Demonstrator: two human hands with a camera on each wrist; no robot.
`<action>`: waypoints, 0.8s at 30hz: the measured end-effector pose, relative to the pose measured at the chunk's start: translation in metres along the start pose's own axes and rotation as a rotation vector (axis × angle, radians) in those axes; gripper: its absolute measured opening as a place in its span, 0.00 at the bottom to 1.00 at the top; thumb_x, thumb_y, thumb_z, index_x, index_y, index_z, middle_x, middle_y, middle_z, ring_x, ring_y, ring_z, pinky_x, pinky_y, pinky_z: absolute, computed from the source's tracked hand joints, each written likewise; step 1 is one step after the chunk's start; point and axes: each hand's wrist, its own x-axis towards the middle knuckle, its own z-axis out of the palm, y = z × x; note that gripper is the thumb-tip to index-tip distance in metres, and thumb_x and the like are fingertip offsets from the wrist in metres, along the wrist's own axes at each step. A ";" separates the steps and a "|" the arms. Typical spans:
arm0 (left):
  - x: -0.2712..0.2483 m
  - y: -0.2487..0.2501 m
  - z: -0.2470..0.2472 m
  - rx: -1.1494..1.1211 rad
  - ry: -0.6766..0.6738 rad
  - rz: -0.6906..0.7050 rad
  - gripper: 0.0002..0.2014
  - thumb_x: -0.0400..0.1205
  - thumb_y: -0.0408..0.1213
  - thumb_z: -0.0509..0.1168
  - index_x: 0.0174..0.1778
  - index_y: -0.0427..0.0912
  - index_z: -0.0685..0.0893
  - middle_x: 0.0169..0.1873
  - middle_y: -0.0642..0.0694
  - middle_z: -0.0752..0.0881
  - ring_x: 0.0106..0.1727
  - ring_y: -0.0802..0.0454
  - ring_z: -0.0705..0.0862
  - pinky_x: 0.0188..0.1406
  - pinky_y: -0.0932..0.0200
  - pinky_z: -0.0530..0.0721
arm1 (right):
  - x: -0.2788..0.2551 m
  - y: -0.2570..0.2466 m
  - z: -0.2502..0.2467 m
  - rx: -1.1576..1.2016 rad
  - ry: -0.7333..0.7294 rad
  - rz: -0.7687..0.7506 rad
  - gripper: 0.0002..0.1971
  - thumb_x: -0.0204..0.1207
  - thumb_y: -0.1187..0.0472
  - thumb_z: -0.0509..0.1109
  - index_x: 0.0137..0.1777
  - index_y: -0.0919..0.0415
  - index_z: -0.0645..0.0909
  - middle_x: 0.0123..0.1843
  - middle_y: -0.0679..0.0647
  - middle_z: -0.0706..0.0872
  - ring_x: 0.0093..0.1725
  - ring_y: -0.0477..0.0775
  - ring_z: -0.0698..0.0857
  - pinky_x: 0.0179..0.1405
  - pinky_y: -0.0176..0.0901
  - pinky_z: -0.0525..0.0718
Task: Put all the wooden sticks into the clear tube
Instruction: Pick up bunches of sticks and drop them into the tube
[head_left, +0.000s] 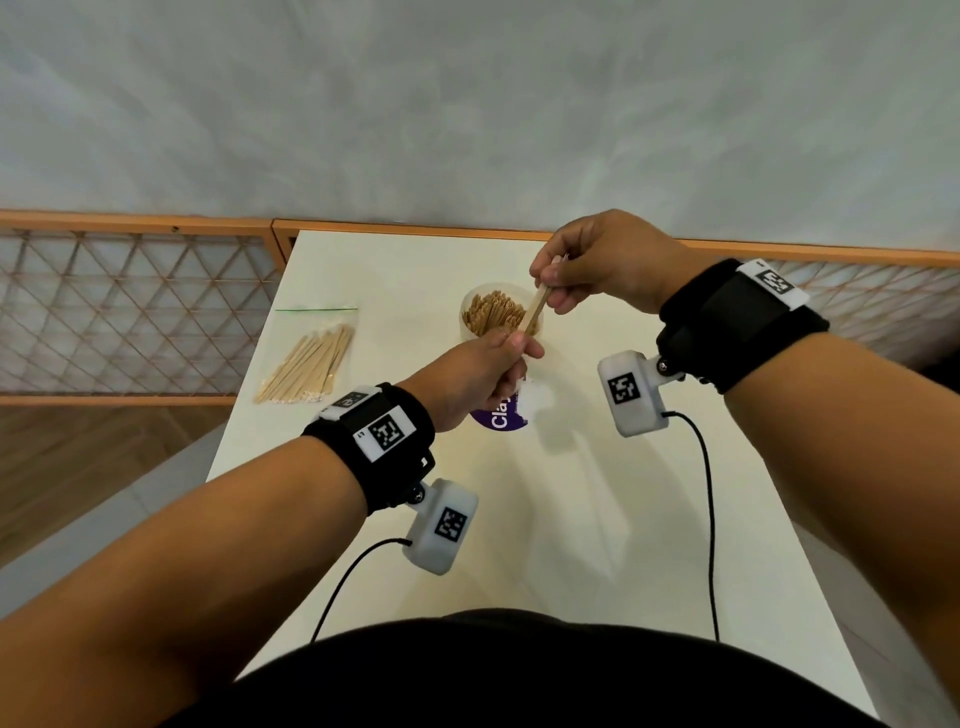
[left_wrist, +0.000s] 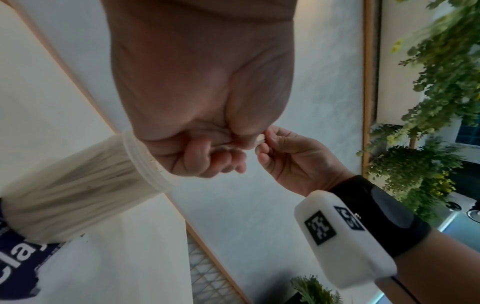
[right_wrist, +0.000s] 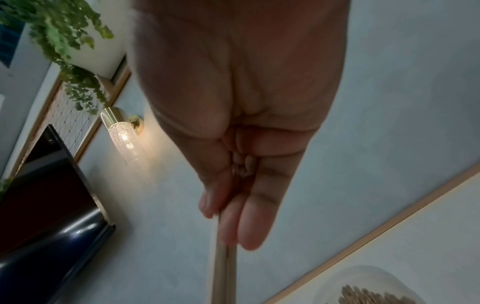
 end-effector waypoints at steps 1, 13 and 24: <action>0.002 -0.002 0.000 -0.012 0.009 -0.005 0.14 0.90 0.43 0.48 0.48 0.45 0.77 0.30 0.51 0.71 0.28 0.58 0.68 0.22 0.69 0.67 | 0.001 0.000 -0.002 0.020 0.002 0.010 0.05 0.75 0.74 0.71 0.45 0.64 0.86 0.39 0.65 0.87 0.32 0.53 0.88 0.43 0.45 0.91; 0.040 -0.034 -0.031 0.426 0.442 0.116 0.09 0.84 0.41 0.61 0.57 0.46 0.81 0.56 0.50 0.80 0.52 0.55 0.81 0.52 0.62 0.79 | 0.039 -0.007 -0.022 -0.218 0.243 -0.023 0.05 0.72 0.72 0.75 0.47 0.69 0.87 0.36 0.62 0.88 0.28 0.45 0.87 0.42 0.41 0.90; 0.043 -0.081 -0.052 1.028 0.513 0.370 0.22 0.78 0.38 0.65 0.69 0.40 0.79 0.66 0.44 0.80 0.65 0.39 0.78 0.63 0.45 0.77 | 0.105 0.039 0.052 -0.853 0.034 -0.094 0.13 0.75 0.72 0.65 0.50 0.62 0.89 0.53 0.57 0.89 0.56 0.58 0.84 0.54 0.42 0.79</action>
